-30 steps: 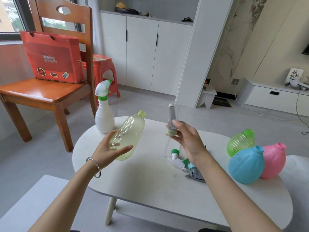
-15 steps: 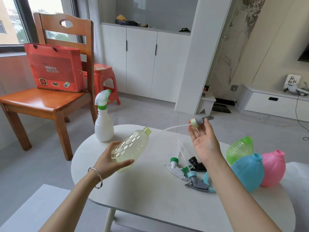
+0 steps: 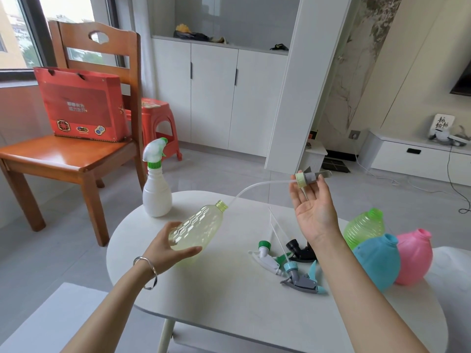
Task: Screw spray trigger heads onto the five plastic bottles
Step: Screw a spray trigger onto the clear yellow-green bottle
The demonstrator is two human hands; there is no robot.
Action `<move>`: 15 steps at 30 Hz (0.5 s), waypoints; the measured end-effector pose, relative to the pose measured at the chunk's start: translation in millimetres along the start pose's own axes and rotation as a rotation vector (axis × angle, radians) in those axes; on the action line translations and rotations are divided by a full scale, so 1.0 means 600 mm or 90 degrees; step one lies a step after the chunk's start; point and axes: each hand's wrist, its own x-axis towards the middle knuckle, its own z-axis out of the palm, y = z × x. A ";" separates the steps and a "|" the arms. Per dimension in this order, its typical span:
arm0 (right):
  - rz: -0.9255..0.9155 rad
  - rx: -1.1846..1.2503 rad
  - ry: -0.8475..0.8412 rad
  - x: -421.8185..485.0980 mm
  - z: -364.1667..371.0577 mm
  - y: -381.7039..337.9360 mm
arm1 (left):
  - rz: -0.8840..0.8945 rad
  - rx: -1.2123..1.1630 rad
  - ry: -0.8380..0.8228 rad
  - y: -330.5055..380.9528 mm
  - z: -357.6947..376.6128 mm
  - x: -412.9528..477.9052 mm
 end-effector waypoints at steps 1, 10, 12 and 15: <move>-0.002 -0.001 -0.001 0.001 0.000 0.000 | 0.000 0.000 0.000 -0.002 -0.001 0.000; 0.022 0.009 -0.008 0.002 -0.008 0.000 | 0.006 -0.015 -0.020 0.003 -0.001 -0.007; 0.070 -0.012 -0.013 -0.001 -0.013 0.009 | 0.021 -0.031 -0.042 0.014 0.000 -0.011; 0.161 -0.088 -0.041 -0.008 -0.023 0.026 | 0.061 -0.038 -0.077 0.032 0.006 -0.018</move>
